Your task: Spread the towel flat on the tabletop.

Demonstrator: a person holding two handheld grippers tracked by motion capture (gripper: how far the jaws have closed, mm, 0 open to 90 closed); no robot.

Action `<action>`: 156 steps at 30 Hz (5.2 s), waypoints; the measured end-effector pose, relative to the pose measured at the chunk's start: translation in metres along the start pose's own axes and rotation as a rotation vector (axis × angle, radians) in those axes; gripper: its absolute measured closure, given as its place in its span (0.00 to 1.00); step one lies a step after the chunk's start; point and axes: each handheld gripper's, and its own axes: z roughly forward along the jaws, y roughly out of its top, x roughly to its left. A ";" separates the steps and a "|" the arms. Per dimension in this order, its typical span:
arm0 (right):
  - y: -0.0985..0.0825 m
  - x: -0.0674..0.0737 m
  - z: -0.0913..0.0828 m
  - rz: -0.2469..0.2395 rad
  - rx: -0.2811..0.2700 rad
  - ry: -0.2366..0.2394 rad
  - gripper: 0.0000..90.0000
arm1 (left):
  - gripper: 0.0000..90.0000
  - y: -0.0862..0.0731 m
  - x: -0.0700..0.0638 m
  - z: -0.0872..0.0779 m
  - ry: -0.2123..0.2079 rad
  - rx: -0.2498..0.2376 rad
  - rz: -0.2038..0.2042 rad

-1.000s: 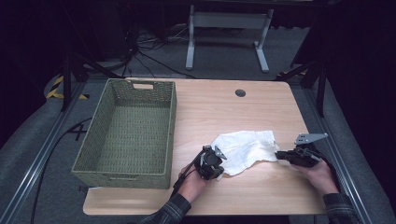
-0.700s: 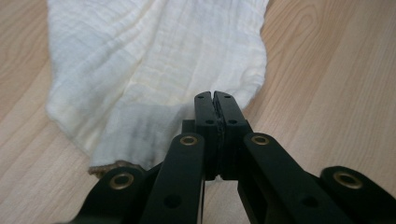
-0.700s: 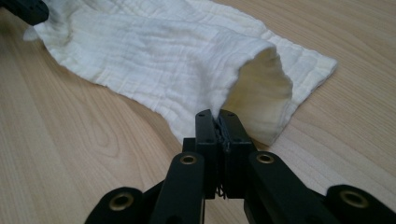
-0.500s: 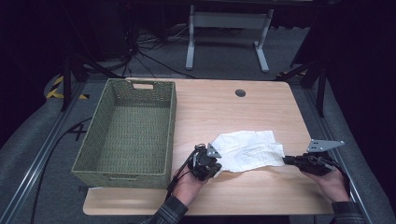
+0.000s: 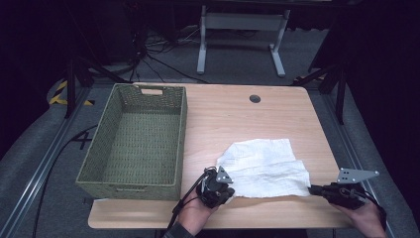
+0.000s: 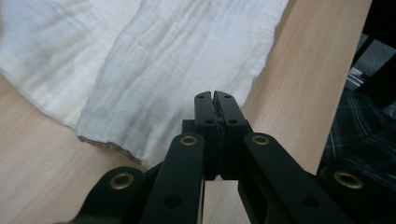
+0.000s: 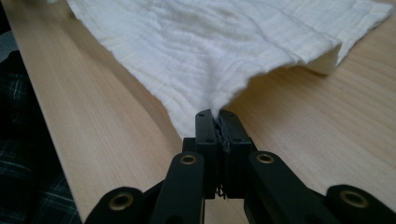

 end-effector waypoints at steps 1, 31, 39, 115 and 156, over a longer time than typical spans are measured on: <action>-0.002 0.001 0.000 -0.001 0.003 0.004 0.98 | 0.99 -0.001 -0.002 0.002 -0.011 0.005 0.002; 0.038 -0.013 0.050 -0.037 0.025 0.007 1.00 | 0.73 0.060 0.067 0.020 0.226 -0.051 -0.095; 0.032 -0.013 0.063 -0.042 0.124 0.018 1.00 | 0.61 0.060 0.092 0.039 0.237 -0.020 -0.154; 0.029 -0.010 0.061 -0.075 0.124 0.006 1.00 | 0.95 0.095 0.061 0.037 0.136 -0.118 0.094; 0.041 -0.022 0.067 -0.062 0.107 -0.009 1.00 | 0.99 0.034 0.038 0.044 0.081 0.052 0.035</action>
